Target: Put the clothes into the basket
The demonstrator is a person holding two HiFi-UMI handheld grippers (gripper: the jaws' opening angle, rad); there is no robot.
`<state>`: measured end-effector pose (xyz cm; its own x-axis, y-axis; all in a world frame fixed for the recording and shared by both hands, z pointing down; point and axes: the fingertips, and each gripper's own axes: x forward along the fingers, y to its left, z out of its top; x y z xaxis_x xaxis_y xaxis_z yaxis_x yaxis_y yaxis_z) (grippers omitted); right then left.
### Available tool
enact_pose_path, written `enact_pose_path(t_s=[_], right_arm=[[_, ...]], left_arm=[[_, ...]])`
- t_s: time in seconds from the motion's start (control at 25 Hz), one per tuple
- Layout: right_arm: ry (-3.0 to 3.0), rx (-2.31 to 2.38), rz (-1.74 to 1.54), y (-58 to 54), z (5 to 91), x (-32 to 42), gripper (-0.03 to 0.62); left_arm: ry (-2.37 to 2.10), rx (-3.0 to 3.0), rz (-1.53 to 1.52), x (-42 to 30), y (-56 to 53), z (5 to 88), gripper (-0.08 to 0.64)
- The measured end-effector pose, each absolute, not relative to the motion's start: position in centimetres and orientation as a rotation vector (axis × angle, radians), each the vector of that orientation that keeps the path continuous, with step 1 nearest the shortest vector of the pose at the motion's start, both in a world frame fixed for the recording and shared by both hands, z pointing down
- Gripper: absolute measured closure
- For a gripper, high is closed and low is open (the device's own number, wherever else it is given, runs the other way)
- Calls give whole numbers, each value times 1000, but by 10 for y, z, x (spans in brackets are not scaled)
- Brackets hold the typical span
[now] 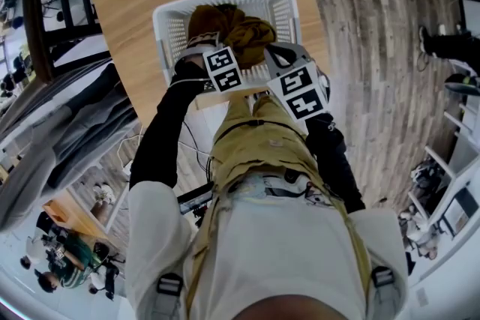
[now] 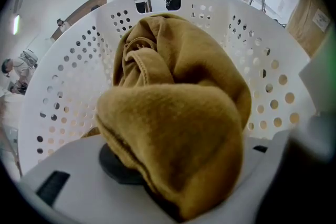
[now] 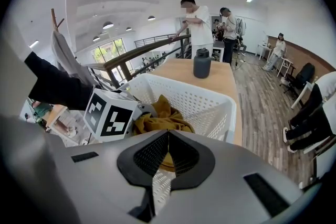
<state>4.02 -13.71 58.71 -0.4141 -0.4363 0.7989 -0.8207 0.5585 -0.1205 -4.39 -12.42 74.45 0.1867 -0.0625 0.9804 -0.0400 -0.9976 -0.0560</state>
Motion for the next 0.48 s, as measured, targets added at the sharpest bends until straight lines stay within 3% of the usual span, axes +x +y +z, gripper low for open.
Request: enact_pose_path(t_s=[0.48], right_arm=[[-2054, 1002, 685, -131, 589, 43, 571]], left_arm=[[55, -2347, -2053, -40, -120, 768, 285]])
